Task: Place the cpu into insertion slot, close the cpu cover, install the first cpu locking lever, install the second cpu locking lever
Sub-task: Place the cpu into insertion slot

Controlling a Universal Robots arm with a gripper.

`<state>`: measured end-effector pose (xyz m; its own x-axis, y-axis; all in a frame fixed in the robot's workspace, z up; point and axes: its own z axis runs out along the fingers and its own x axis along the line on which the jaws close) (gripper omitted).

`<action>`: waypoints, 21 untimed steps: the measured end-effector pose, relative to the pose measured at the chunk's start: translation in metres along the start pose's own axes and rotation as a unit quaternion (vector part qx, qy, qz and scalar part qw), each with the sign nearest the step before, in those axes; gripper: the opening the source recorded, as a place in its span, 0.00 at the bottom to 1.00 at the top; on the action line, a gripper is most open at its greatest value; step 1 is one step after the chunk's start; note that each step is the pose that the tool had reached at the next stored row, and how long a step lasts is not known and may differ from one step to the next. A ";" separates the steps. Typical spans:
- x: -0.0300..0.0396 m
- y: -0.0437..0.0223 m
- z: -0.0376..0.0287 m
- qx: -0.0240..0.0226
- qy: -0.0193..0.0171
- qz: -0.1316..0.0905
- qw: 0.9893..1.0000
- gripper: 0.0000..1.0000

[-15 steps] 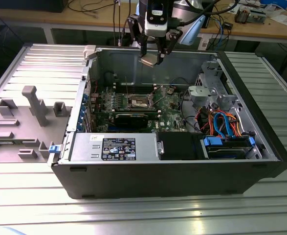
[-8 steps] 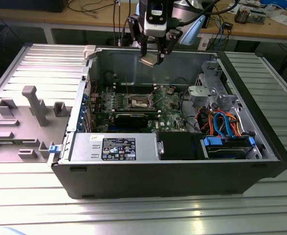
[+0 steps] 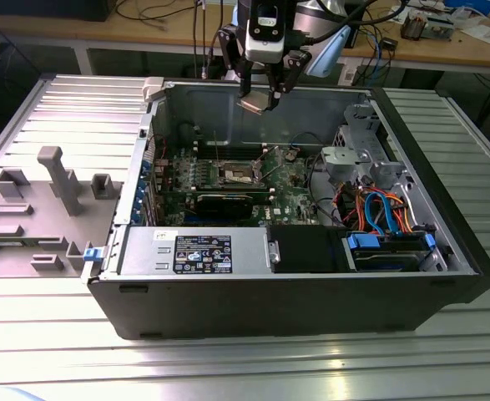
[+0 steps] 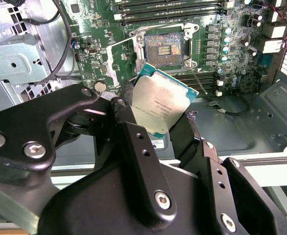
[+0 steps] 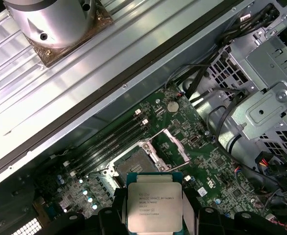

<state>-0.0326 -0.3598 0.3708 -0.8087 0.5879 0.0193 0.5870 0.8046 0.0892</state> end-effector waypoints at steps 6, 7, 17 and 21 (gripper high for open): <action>0.0000 0.0000 0.0000 0.000 0.000 0.001 1.000 0.54; 0.0000 0.0000 0.0000 0.000 0.000 0.001 1.000 0.54; 0.0000 0.0000 0.0000 0.000 -0.002 0.021 1.000 0.54; 0.0001 0.0000 0.0002 0.000 -0.005 0.030 1.000 0.54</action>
<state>-0.0326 -0.3597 0.3705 -0.7720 0.6355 0.0153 0.6341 0.7681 0.0892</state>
